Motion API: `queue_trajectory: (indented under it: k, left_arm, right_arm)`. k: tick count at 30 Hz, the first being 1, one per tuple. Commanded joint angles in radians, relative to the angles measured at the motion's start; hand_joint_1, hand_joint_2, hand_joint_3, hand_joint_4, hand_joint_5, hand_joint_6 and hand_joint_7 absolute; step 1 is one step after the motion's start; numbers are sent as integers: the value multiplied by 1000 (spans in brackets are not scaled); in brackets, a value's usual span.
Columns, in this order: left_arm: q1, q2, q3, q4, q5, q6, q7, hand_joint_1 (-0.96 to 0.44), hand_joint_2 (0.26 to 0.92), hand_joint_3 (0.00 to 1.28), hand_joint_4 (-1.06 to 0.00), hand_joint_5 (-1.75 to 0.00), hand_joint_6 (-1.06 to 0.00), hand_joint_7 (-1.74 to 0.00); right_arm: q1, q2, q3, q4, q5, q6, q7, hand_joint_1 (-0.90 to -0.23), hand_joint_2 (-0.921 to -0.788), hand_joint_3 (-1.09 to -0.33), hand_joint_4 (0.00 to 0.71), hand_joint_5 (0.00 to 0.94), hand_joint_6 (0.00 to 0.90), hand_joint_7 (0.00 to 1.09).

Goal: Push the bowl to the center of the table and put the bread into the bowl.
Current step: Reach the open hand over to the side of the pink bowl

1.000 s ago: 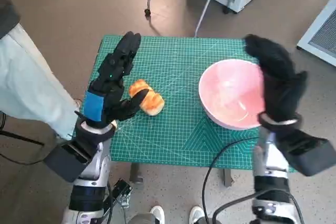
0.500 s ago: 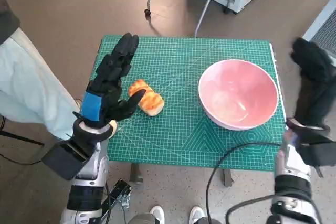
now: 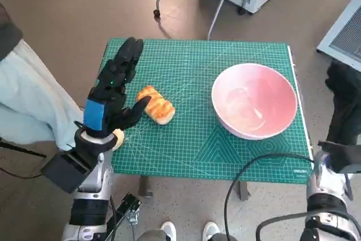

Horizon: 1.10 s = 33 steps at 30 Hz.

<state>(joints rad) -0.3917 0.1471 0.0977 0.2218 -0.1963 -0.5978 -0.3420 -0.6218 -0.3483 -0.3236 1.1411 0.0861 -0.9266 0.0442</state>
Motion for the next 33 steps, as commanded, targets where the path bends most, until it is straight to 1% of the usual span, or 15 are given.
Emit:
queue_trajectory:
  k: [1,9,12,15,19,21,24,25,27,28,30,32,33]
  left_arm:
    - [-9,3,5,11,1,-17,3,-473,921,316,-244,0,-349,-11]
    - [-17,12,8,20,3,-25,3,-470,921,322,-241,0,-350,-10]
    - [-17,16,9,20,-1,-27,1,-467,921,324,-241,0,-350,-10]
    - [-17,18,11,21,-3,-28,-1,-466,921,324,-241,0,-350,-9]
    - [-14,21,11,15,-3,-28,-1,-464,921,324,-241,0,-351,-9]
    - [-11,22,10,9,-2,-27,-1,-464,921,324,-241,0,-351,-9]
    - [-7,24,9,0,0,-24,-1,-464,921,326,-242,0,-351,-9]
    - [-6,25,9,-3,0,-24,-1,-464,921,327,-242,0,-351,-9]
    - [-2,29,9,-8,-1,-22,-4,-463,921,328,-242,0,-351,-8]
    - [-1,31,9,-11,-2,-22,-5,-462,921,328,-242,0,-351,-8]
    - [2,35,11,-13,-4,-21,-7,-463,921,327,-241,0,-351,-8]
    - [7,38,12,-16,-7,-21,-10,-465,921,326,-241,0,-351,-8]
    - [11,41,13,-19,-8,-21,-12,-466,921,324,-241,0,-351,-8]
  right_arm:
    - [-10,19,10,60,-8,47,-13,-548,-921,-822,277,2,81,544]
    - [-44,77,-4,95,42,118,38,-527,-921,-834,275,1,80,532]
    - [-67,107,-19,108,73,157,62,-516,-921,-835,275,1,83,537]
    - [-86,130,-34,118,95,187,80,-526,-921,-829,278,2,97,551]
    - [-123,167,-63,135,135,238,106,-546,-921,-817,291,8,116,569]
    - [-142,183,-79,142,156,265,123,-548,-921,-814,294,9,122,574]
    - [-177,210,-117,151,204,318,166,-549,-921,-802,305,14,127,580]
    - [-185,217,-127,153,216,330,178,-550,-921,-797,310,16,128,581]
    - [-211,235,-155,158,251,364,214,-552,-921,-792,312,16,129,582]
    - [-221,241,-164,160,263,376,227,-553,-921,-790,309,14,133,584]
    - [-238,252,-175,164,275,394,242,-554,-921,-784,301,9,148,592]
    - [-251,259,-176,167,273,405,242,-554,-921,-782,299,8,156,595]
    - [-259,264,-172,168,267,410,235,-554,-921,-781,299,7,159,597]
